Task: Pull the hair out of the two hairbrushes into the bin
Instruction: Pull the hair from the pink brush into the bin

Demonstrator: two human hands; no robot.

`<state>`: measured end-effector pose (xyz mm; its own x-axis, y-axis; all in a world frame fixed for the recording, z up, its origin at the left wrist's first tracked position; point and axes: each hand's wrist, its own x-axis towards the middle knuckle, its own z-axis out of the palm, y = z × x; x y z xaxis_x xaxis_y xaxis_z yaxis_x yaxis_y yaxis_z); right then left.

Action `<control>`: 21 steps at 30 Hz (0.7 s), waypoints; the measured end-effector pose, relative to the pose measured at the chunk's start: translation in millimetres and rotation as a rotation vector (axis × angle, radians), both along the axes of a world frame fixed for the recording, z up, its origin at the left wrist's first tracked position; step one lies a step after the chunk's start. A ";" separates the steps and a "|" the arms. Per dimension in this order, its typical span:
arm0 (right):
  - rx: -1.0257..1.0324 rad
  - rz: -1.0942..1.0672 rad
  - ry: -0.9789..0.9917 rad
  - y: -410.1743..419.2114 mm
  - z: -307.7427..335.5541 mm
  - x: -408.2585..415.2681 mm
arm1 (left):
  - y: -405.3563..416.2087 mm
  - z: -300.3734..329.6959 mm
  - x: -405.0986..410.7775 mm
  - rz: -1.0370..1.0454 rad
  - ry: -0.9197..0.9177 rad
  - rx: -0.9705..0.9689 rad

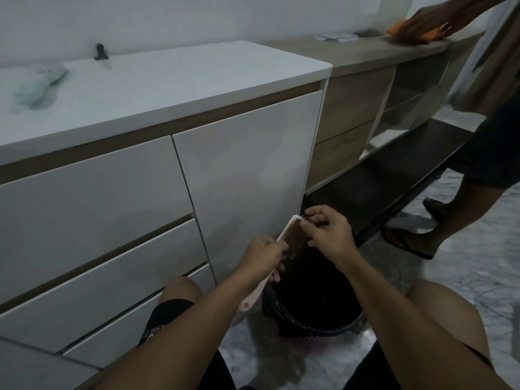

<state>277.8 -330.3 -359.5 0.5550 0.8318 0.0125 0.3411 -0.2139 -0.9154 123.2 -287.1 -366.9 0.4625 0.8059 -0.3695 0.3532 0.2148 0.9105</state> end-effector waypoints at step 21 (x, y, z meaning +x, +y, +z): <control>0.044 -0.088 0.078 5.4 -6.1 6.5 | 2.8 2.7 0.6 0.007 -0.015 -0.106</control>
